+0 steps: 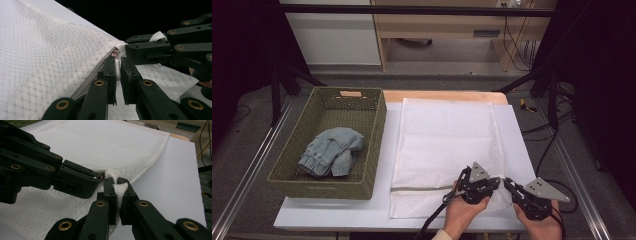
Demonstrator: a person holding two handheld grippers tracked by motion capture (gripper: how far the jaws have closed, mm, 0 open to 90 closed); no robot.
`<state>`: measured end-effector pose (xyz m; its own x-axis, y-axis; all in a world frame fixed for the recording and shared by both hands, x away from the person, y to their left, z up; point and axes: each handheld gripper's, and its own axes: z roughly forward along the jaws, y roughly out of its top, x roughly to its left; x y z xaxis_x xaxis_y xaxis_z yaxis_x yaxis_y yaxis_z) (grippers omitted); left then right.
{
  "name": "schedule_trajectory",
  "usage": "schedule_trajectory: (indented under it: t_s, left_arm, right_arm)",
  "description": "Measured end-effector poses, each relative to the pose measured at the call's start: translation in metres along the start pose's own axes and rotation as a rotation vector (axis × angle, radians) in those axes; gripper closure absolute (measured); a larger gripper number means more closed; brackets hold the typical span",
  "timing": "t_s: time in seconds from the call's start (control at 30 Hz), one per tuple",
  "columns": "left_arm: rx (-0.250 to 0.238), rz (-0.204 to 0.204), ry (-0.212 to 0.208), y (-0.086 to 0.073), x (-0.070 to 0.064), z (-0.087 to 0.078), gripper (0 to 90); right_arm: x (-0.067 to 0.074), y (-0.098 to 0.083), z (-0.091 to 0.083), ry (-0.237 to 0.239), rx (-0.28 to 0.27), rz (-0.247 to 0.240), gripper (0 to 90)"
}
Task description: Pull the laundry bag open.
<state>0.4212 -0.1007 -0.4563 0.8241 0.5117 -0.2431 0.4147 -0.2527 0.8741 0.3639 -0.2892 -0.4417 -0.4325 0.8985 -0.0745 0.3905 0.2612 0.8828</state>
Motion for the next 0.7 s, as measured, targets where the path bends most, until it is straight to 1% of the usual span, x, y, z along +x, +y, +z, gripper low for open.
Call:
schedule_trajectory:
  t_s: [0.13,0.37,0.57,0.7]
  left_arm:
    - [0.002,-0.008,0.003,-0.0001,-0.0011,-0.0003,86.6]
    - [-0.001,0.002,0.021,-0.0001,-0.0039,-0.0018,86.9]
    - [-0.004,-0.01,0.023,-0.0021,-0.0053,-0.0021,86.9]
    - [-0.007,-0.011,0.03,-0.0032,-0.0069,-0.0021,87.0]
  right_arm:
    - [0.0009,0.0003,0.0001,0.002,0.002,0.0,86.2]
    - [0.0006,0.0006,0.0001,0.004,0.001,0.002,86.0]
    - [0.0007,0.001,0.0003,0.007,0.014,0.004,85.8]
    - [0.0006,0.0014,-0.0004,0.009,0.022,0.007,85.8]
